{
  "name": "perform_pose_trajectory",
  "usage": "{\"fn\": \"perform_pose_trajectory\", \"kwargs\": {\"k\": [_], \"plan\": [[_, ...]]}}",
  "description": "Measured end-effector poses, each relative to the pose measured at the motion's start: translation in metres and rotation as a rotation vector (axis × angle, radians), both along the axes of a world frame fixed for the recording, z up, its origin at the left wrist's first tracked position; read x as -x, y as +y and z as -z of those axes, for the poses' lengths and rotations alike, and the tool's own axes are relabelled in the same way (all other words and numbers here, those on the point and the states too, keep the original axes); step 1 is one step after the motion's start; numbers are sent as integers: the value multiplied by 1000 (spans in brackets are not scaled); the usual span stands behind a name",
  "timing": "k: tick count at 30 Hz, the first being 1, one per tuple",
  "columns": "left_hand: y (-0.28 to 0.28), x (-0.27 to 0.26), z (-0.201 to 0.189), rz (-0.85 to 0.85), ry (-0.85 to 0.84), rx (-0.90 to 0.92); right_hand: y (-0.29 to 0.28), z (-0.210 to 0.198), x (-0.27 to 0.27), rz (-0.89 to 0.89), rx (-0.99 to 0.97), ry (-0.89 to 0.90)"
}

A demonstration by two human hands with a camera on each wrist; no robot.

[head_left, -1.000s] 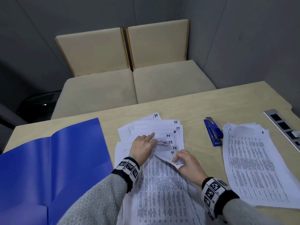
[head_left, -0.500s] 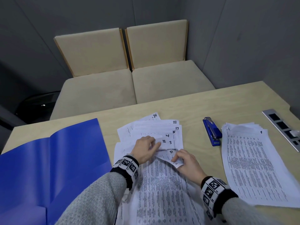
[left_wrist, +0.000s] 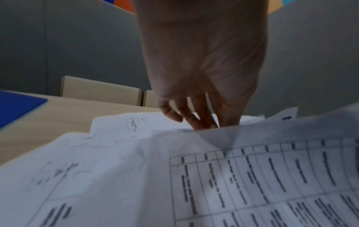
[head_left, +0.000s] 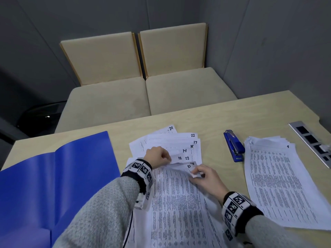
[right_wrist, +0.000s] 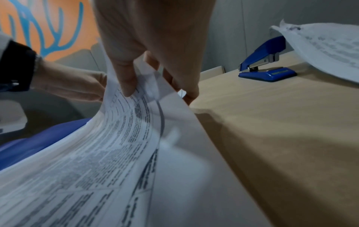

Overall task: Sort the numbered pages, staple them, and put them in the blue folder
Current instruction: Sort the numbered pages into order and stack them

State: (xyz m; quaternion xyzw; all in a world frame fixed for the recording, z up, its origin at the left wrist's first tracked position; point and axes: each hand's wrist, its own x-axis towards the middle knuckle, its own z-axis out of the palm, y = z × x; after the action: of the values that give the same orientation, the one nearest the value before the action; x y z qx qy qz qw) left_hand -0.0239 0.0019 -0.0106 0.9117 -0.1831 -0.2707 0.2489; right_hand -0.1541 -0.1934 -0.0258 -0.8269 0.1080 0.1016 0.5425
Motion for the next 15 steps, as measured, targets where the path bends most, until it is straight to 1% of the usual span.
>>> {"fn": "perform_pose_trajectory", "kwargs": {"k": [2, 5, 7, 9, 11, 15], "plan": [[1, -1, -6, -28, -75, 69, -1, 1, -2, 20, -32, 0], [5, 2, -18, -64, -321, 112, -5, 6, -6, 33, -26, 39], [9, 4, -25, -19, -500, 130, -7, 6, -10, 16, 18, 41], [13, 6, -33, 47, -622, 107, -7, 6, -14, 14, 16, 69], [17, 6, -42, 69, -671, 86, -5, 1, -14, 12, -7, 78], [29, -2, -64, 12, -760, 112, -5, 2, -12, 31, -123, 148]]}}
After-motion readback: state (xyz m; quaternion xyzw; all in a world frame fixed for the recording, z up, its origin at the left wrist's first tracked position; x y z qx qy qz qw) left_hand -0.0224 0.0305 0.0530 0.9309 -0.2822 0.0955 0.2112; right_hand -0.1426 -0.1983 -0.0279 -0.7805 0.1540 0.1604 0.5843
